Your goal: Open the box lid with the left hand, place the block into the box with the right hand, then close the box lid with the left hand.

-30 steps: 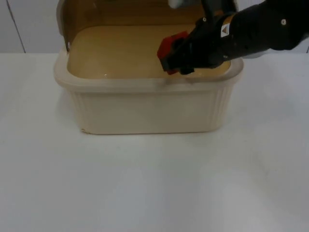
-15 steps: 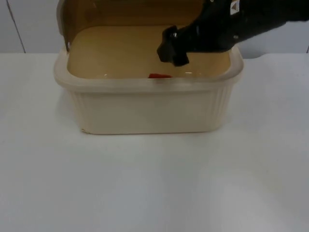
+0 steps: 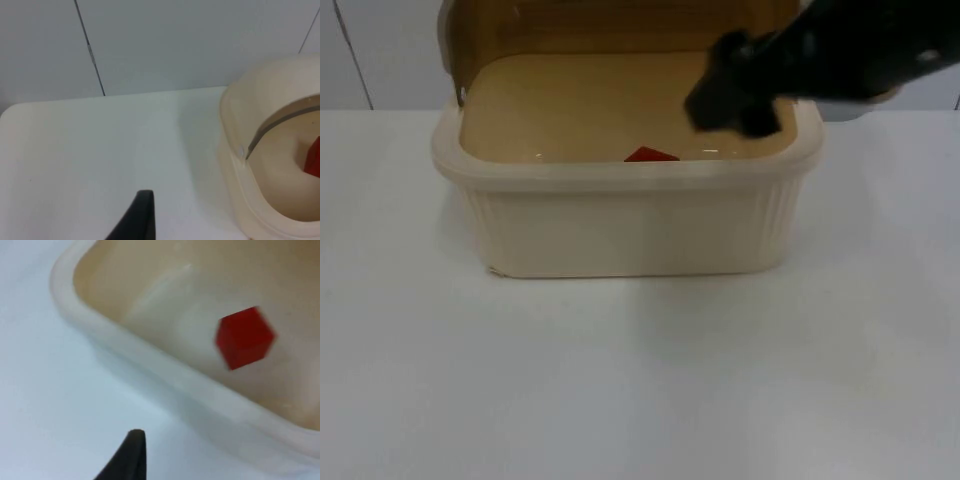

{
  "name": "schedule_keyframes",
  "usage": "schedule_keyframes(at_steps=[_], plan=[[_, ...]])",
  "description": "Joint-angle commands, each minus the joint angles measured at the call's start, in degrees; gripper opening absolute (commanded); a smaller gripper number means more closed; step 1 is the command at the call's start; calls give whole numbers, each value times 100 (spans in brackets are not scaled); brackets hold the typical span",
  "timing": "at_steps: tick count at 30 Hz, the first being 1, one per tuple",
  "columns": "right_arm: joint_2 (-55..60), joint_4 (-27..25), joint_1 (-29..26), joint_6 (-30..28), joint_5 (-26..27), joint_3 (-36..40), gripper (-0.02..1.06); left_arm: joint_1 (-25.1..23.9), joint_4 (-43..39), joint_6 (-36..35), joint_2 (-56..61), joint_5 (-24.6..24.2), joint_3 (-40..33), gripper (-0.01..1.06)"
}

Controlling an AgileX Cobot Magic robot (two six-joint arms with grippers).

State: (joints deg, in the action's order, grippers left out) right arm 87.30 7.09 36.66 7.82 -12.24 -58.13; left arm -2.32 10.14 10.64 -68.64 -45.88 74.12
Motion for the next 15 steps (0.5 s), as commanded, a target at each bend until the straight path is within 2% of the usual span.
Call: schedule_keyframes(at_steps=[1,3,7,8,12,13,15], plan=[[-895,19,-435,52,-95,231,104,-2,-57,-37,1,-13,-19,104],[-1047,19,-545,52,-140,231,104,-2,-42,-37,1,-13,-19,104],[-2136,442,-1548,52,-579,231,104,-2,7,-37,1,-1,-19,104],[-2136,442,-1548,52,-579,231,104,-2,7,-37,1,-1,-19,104],[-3112,480,-2966,-148,-1214,231,104,-2,65,-37,1,-1,-19,104],[-3112,480,-2966,-148,-1214,231,104,-2,65,-37,1,-1,-19,104],[-3424,480,-3509,-249,-1376,231,104,-2,89,-37,1,9,-19,104]])
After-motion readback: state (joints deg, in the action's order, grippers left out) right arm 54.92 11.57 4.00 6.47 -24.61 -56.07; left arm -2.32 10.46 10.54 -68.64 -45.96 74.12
